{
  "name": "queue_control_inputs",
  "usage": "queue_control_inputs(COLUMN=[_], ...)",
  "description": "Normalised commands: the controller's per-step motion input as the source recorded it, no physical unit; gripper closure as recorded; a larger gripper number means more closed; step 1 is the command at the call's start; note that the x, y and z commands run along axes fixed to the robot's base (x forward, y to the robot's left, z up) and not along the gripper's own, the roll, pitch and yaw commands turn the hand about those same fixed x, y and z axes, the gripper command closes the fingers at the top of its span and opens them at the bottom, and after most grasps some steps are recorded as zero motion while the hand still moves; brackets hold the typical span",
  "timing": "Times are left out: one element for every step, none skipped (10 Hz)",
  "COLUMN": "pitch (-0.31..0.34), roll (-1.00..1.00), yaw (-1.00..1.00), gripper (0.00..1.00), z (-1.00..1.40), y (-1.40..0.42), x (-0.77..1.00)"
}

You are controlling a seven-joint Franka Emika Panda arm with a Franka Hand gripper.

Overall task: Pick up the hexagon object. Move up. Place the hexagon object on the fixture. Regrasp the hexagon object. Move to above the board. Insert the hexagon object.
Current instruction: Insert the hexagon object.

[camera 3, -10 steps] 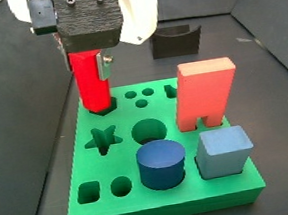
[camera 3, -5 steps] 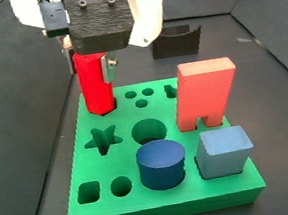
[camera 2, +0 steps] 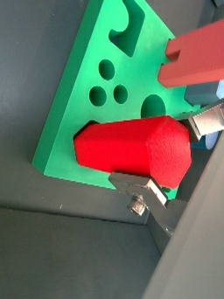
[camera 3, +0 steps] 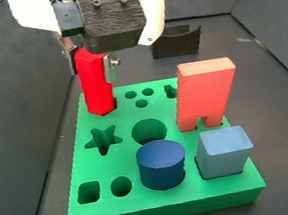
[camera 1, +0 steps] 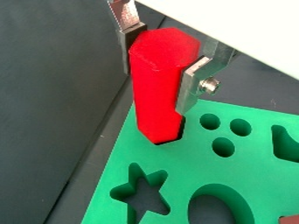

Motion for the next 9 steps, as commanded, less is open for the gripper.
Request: queue_control_inputs(pitch=[0.0, 0.0, 0.0, -0.024, -0.089, -0.08, -0.009, -0.021, -0.013], roll=[0.01, 0.0, 0.0, -0.02, -0.05, -0.03, 0.0, 0.0, 0.0], yaw=[0.39, 0.18, 0.06, 0.0, -0.01, 0.0, 0.0, 0.0, 0.0], gripper=[1.0, 1.0, 1.0, 1.0, 1.0, 1.0, 1.0, 1.0, 1.0], z=[-0.25, -0.13, -0.12, -0.15, -0.12, -0.09, -0.05, -0.15, -0.4], y=[-0.04, -0.01, 0.0, -0.01, 0.0, 0.0, 0.0, 0.0, 0.0], x=[0.0, 0.05, 0.08, 0.31, 0.2, 0.07, 0.01, 0.0, 0.0])
